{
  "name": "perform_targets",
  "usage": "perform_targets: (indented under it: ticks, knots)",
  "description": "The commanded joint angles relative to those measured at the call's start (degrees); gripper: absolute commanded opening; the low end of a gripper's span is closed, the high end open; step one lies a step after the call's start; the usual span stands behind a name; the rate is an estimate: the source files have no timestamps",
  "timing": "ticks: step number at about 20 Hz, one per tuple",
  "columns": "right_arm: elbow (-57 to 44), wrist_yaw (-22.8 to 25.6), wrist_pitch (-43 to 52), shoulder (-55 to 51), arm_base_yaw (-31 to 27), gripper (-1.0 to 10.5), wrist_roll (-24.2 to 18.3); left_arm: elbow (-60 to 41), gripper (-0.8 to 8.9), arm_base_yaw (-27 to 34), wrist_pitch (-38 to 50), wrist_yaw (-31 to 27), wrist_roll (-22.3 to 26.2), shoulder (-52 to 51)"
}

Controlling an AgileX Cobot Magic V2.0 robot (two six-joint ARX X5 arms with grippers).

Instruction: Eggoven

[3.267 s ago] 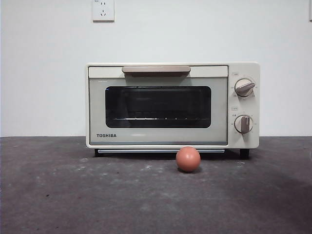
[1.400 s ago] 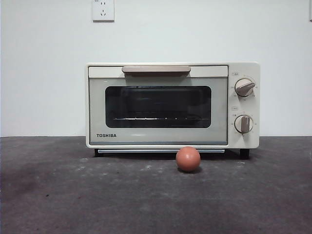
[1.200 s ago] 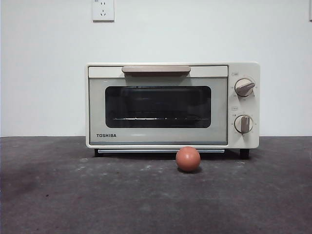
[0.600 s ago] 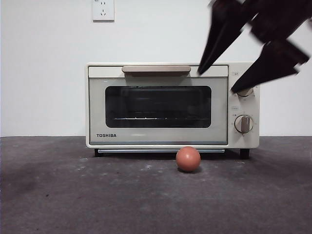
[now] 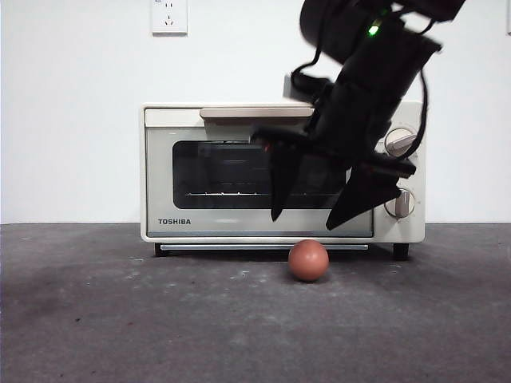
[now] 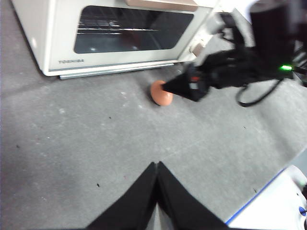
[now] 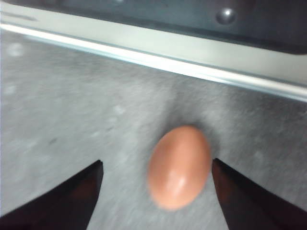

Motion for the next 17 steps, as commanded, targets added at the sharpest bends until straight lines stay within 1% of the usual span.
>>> perform_targets:
  ticks: [1, 4, 14, 17]
  knots:
    - [2.38, 1.03, 0.33, 3.08, 0.46, 3.6, 0.9, 0.85, 0.07, -0.68, 0.44, 0.2, 0.52, 0.26]
    - [2.91, 2.91, 0.98, 5.55, 0.39, 3.6, 0.74, 0.85, 0.07, -0.81, 0.26, 0.2, 0.52, 0.26]
    - [2.93, 3.61, 4.74, 11.74, 0.24, 3.6, 0.96, 0.85, 0.07, -1.31, 0.24, 0.2, 0.52, 0.28]
    - [2.93, 5.35, 5.05, 12.35, 0.26, 3.4, 0.96, 0.85, 0.07, -1.46, 0.26, 0.2, 0.52, 0.31]
